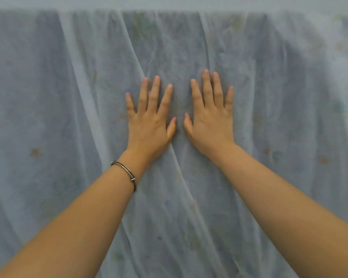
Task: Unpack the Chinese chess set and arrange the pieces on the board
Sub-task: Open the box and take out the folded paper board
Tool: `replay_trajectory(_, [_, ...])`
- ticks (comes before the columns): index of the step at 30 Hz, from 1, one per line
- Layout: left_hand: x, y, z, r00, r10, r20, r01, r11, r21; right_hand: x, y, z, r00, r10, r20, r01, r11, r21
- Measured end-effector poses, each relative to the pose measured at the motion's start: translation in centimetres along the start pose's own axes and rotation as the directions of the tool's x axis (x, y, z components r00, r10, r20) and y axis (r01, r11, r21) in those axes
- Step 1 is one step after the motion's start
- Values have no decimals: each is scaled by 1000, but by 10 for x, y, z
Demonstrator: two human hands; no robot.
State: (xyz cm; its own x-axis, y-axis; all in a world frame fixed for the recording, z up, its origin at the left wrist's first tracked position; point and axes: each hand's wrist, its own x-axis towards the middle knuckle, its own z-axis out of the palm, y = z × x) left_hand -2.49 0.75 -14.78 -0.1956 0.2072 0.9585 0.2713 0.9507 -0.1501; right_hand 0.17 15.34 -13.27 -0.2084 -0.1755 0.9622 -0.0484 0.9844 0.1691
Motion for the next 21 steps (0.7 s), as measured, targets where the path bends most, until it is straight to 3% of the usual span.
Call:
replay_trajectory(10, [-131, 18, 41, 998, 20, -55, -19, 999, 26, -131, -30, 46, 998, 2, -70, -4, 999, -33])
replay_trajectory(21, [-243, 44, 33, 978, -53, 200, 47, 998, 34, -233, -58, 29, 969, 32, 244, -37, 999, 16])
